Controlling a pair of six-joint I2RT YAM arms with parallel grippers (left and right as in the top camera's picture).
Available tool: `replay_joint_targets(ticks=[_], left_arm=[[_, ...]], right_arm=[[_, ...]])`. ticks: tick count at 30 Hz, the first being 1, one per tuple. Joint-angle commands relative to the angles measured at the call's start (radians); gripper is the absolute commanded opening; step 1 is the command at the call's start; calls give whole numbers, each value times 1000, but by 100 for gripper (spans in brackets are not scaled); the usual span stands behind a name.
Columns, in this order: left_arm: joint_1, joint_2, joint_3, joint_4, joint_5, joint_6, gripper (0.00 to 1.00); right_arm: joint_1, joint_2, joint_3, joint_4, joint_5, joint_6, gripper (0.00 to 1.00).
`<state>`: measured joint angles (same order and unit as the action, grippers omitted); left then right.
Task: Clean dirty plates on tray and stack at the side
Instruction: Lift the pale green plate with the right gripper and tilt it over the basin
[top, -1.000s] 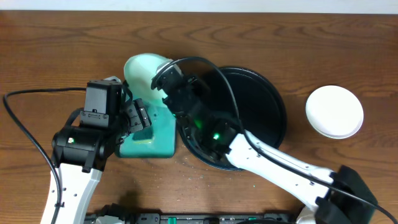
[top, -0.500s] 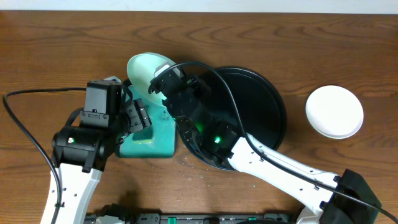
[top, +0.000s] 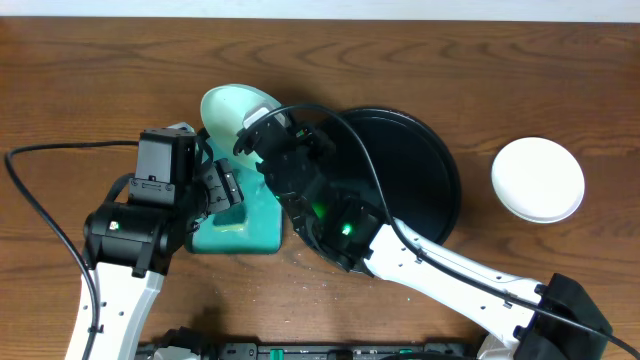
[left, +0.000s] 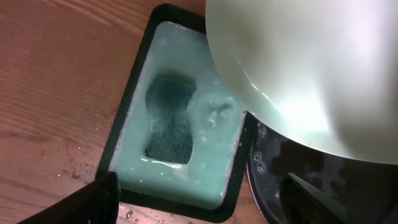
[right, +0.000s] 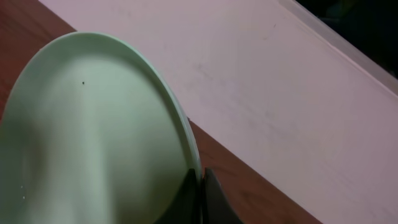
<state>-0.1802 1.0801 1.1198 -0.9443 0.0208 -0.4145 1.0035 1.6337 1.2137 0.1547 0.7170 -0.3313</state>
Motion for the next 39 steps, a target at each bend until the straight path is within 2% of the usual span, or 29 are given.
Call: replay_joint_targets(ticks=[1,10,25,35,37,39], left_arm=[[2,-2,23,-5,-3,6,82],[2,-2,23,-5,-2,6,82],[2,-2,23,-5,-2,6,82],[2,-2,23,-5,-3,6,82],[2,-2,23,-6,-2,6,82],[2,-2,23,-5,-2,6,83]], right_arm=[[5,-13,9,24,27,-34,1],[19,-13,9,122,72,-192,1],[21,-13,9,236,84,-315,1],[21,-13,9,246,84,-312,1],[13,-12,9,240,95,-259,1],[-11,-12,9,191,94,-124,1]])
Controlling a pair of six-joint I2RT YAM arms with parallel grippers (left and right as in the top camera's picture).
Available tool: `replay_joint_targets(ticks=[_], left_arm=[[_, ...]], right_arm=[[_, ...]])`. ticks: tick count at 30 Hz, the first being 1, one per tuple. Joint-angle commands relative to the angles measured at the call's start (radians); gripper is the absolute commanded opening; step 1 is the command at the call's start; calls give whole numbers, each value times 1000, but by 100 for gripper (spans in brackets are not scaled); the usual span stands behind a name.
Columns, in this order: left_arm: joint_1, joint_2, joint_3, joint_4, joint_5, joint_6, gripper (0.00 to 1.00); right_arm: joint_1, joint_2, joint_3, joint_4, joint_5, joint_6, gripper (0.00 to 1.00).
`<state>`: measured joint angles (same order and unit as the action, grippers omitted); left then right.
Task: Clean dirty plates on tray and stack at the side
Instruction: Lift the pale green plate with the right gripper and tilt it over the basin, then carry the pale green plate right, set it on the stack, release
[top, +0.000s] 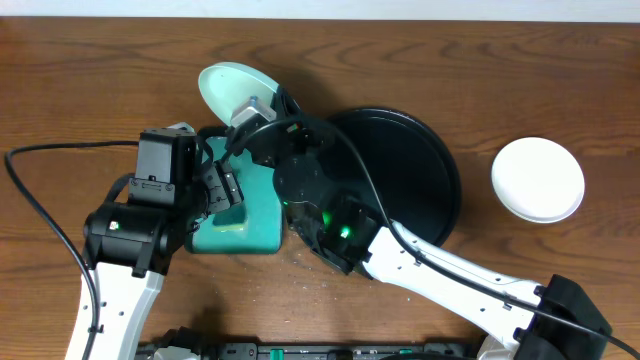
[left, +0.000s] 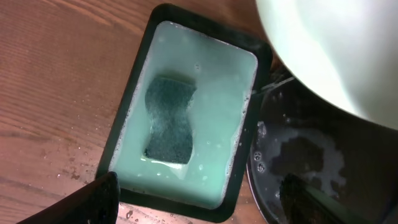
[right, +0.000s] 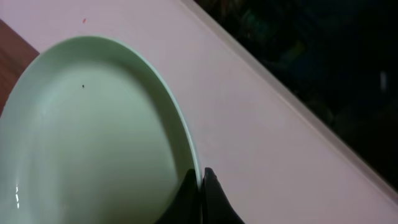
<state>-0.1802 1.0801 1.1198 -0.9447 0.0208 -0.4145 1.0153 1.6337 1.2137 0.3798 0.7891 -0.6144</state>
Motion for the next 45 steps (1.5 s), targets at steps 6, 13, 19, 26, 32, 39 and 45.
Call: replay_joint_targets(ticks=[6,13,19,26,32,39,45], left_arm=[[2,-2,23,-5,-3,6,82],[2,-2,23,-5,-3,6,82],[2,-2,23,-5,-3,6,82],[2,-2,23,-5,-2,6,83],[2,-2,23,-5,-3,6,83],[2,-2,23,-5,-2,6,83],[2,-2,23,-5,-3,6,83]], right_arm=[[-165,2,9,-449,-341,827,1],[-399,-22,10,-599,-959,961,1],[-711,-153,10,-818,-1017,1110,1],[-1175,-167,9,-1146,-871,1152,1],[-1457,-82,-20,-1240,-758,1152,1],[-1598,38,-53,-1191,-747,1149,14],[-1579,-2,-49,-1153,-1119,1031,54]])
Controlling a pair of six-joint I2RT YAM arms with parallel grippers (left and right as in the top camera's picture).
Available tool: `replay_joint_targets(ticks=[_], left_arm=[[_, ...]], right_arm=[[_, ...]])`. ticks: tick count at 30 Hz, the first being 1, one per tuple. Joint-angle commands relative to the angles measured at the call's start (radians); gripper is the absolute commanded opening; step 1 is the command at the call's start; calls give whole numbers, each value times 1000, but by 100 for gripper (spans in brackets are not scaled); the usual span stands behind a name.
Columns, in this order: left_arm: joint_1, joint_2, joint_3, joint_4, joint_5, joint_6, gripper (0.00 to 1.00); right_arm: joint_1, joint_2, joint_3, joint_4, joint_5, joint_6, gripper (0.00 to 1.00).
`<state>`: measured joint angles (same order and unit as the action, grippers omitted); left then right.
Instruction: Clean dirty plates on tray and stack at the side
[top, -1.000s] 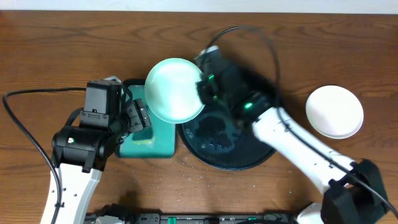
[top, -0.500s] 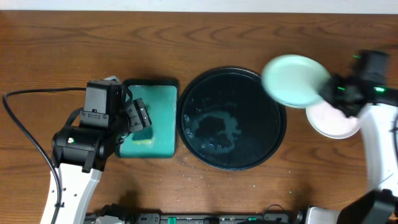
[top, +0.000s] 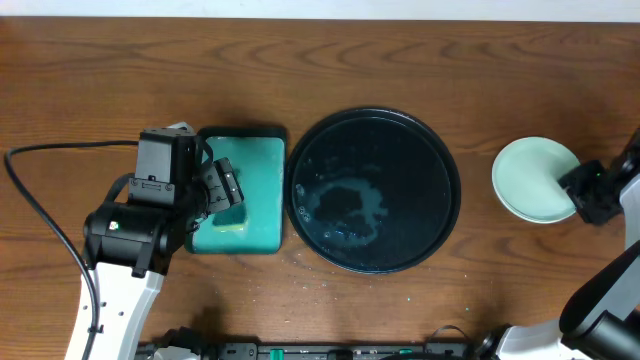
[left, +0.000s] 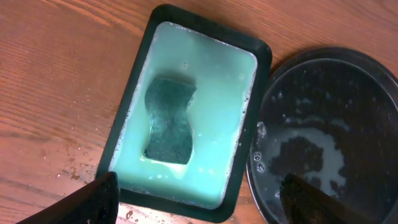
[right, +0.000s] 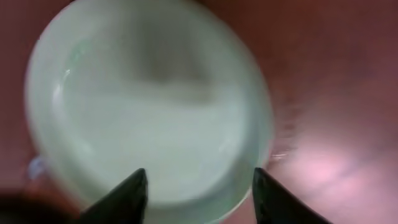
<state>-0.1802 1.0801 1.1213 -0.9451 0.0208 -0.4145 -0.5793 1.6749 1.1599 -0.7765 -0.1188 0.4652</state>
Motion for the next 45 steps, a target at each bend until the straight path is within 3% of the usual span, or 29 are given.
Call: replay_joint_targets(ticks=[1,7,13,15,16,17,26,36,41,45], left_arm=[[2,-2,22,-5,-3,6,83],[2,-2,22,-5,-2,6,83],[2,-2,22,-5,-2,6,83],[2,-2,22,-5,-2,6,83],[2,-2,22,-5,-2,6,83],[2,-2,22,-5,-2,6,83],[2,-2,22,-5,-2,6,83],[2,-2,22,-5,-2,6,83],[2,-2,22,-5,-2,6,83],[2,-2,22,-5,-3,6,83]], right_arm=[[25,-64,5,3,-272,-64,55],[164,-254,5,-20,-606,-259,52],[436,-465,5,-26,-616,-340,49],[532,-511,5,-24,-592,-340,53],[575,-529,5,-24,-575,-340,56],[616,-543,5,-26,-557,-340,99],[852,-566,5,-65,-533,-318,99],[800,-685,-5,-67,-360,-621,99],[801,-866,-163,79,-122,-631,99],[795,-1084,-381,150,-89,-631,99]])
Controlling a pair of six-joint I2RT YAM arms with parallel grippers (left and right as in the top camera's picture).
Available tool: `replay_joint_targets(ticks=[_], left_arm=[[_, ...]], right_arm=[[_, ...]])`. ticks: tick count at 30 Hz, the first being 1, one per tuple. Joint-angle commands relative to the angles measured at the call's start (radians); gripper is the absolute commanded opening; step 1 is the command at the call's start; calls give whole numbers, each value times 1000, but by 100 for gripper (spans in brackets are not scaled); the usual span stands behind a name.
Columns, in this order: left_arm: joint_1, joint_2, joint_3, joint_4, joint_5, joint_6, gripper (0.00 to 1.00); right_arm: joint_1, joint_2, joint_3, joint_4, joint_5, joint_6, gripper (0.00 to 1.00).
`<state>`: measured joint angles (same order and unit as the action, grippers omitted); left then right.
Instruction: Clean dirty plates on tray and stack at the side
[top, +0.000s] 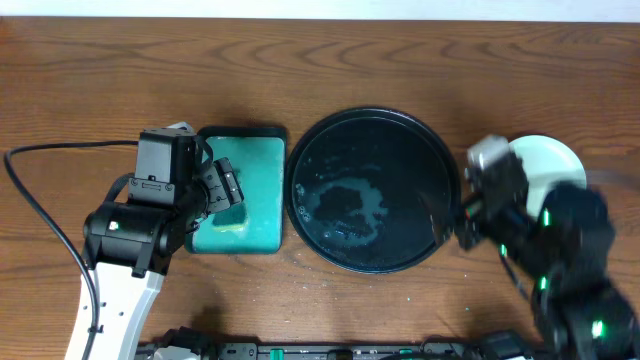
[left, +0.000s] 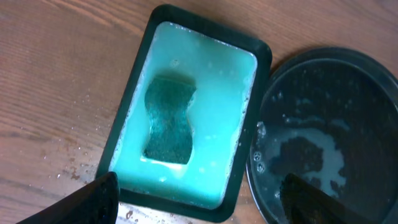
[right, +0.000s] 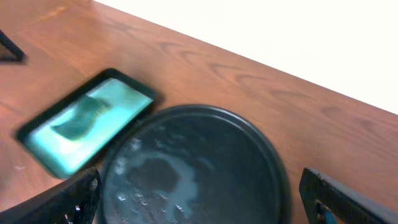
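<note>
A pale green plate (top: 552, 160) lies on the stack at the table's right, partly covered by my right arm. The round black tray (top: 375, 135) holds only a sudsy puddle (right: 168, 177). My right gripper (right: 202, 190) is open and empty, between tray and stack, facing the tray's right side. My left gripper (left: 199, 190) hangs open over the near end of the black basin (left: 264, 56) of teal soapy water, where a dark green sponge (left: 169, 119) lies.
The basin (top: 240, 135) stands right beside the tray's left rim. Bare wooden table (top: 420, 60) runs along the back. Water drops and crumbs speckle the wood (left: 68, 165) beside the basin. A black cable (top: 40, 160) loops to my left arm.
My right gripper, then open right over the green plate at the table's right edge, now sits farther left between stack and tray, looking at the tray. The left arm has not moved.
My right gripper first held the green plate tilted over the basin, then held it a little farther back. Later the plate lay on the white plate at the right with the gripper open over it. Now the gripper is away from the stack.
</note>
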<state>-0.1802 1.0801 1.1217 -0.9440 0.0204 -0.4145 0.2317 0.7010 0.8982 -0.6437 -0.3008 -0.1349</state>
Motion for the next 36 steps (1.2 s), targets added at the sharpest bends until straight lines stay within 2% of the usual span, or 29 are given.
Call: replay_joint_targets(ticks=[1,6,11,15,17,36], left_arm=[[2,-2,21,-6,-2,6,83],[2,-2,21,-6,-2,6,83],[2,-2,21,-6,-2,6,83],[2,-2,21,-6,-2,6,83],[2,-2,21,-6,-2,6,83],[2,-2,21,-6,-2,6,83]], right_arm=[[-22,-167,-176,30,90,-31,99],[-73,-433,-453,143,90,-17,99],[-132,-591,-662,275,90,51,99],[-153,-682,-819,448,90,171,99],[-158,-693,-898,599,90,202,99],[-161,-695,-893,589,90,201,99]])
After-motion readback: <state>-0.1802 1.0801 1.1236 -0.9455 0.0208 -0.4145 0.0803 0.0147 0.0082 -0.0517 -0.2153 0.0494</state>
